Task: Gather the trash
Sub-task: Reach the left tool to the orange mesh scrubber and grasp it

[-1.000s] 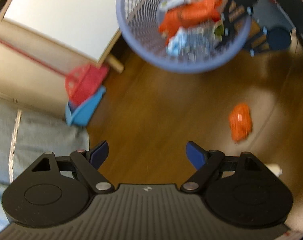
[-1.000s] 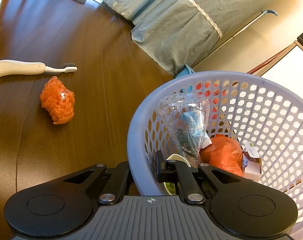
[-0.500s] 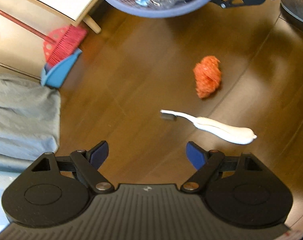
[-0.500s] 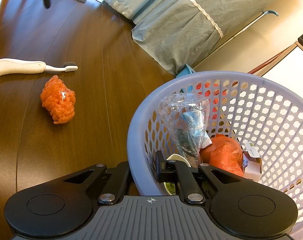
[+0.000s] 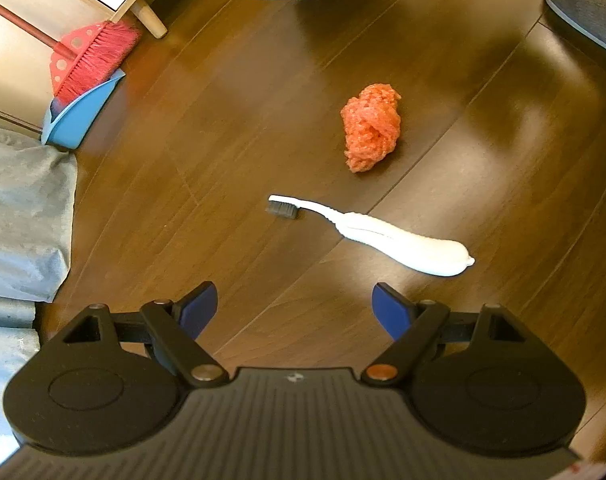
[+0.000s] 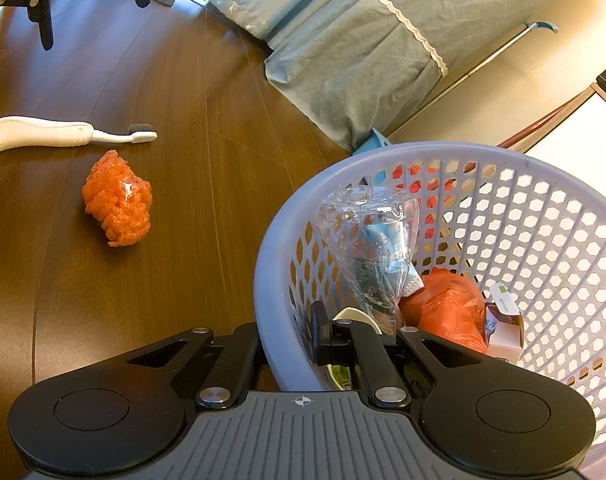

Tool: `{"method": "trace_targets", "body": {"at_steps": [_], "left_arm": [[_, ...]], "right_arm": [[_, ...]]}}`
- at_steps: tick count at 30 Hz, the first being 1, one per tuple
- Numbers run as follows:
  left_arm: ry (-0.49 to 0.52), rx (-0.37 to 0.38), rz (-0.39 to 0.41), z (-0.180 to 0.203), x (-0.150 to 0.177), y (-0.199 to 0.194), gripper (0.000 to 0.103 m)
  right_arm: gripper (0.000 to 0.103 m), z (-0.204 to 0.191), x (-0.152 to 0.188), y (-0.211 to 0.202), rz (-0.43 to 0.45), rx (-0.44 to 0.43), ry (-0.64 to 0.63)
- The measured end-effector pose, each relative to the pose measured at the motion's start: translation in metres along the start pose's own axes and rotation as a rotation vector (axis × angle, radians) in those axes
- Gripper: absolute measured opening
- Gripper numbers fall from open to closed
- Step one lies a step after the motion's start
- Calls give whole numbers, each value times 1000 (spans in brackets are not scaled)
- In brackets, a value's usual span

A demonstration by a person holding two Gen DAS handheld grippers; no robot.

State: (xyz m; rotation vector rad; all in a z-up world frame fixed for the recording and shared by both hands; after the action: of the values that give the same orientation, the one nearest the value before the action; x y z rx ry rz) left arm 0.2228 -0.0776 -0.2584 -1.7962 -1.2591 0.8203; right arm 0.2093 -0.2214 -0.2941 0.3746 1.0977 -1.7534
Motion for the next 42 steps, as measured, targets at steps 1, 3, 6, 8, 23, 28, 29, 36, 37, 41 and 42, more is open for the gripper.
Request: {"method": "trace_targets", "body": {"at_steps": [1, 3, 6, 8, 23, 28, 29, 36, 37, 41, 42], "left_arm": [[2, 2, 0, 0, -1, 0, 82], [2, 4, 3, 1, -3, 1, 82], [2, 11, 16, 2, -8, 1, 81], [0, 11, 37, 2, -15, 1, 80], [-18, 141, 187, 16, -98, 39, 59], [-81, 185, 175, 13, -107, 59, 53], [-89, 190, 175, 12, -108, 61, 48], [-94, 190, 175, 5, -106, 62, 29], [-87, 184, 176, 4, -105, 60, 29], [-31, 141, 178, 0, -103, 49, 28], [-16, 126, 180, -2, -103, 45, 28]], "right_arm": [[3, 0, 0, 0, 1, -1, 0], [3, 0, 0, 0, 1, -2, 0], [3, 0, 0, -1, 3, -3, 0], [3, -1, 1, -1, 5, -5, -1], [3, -1, -1, -1, 11, -12, 3], [3, -2, -1, -1, 14, -14, 5], [3, -2, -1, -1, 14, -14, 4], [3, -2, -2, -1, 15, -16, 5], [3, -2, -1, -1, 16, -17, 6], [3, -3, -2, -1, 16, -18, 5], [3, -2, -2, -1, 17, -18, 5]]}}
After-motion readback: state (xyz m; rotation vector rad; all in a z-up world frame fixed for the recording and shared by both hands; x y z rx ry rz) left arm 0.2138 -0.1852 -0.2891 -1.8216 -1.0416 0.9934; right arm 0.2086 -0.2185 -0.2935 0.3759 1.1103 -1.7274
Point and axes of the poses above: each gripper's, at about its wrist camera, not at the fingertips, and y roughly the way its jaws point, z to its right, x to its underside, the point moved 10 cm from there along y, roughly the way its jaws point, and after that the axes turned 13 degrees about y, right-handed, at the moved point
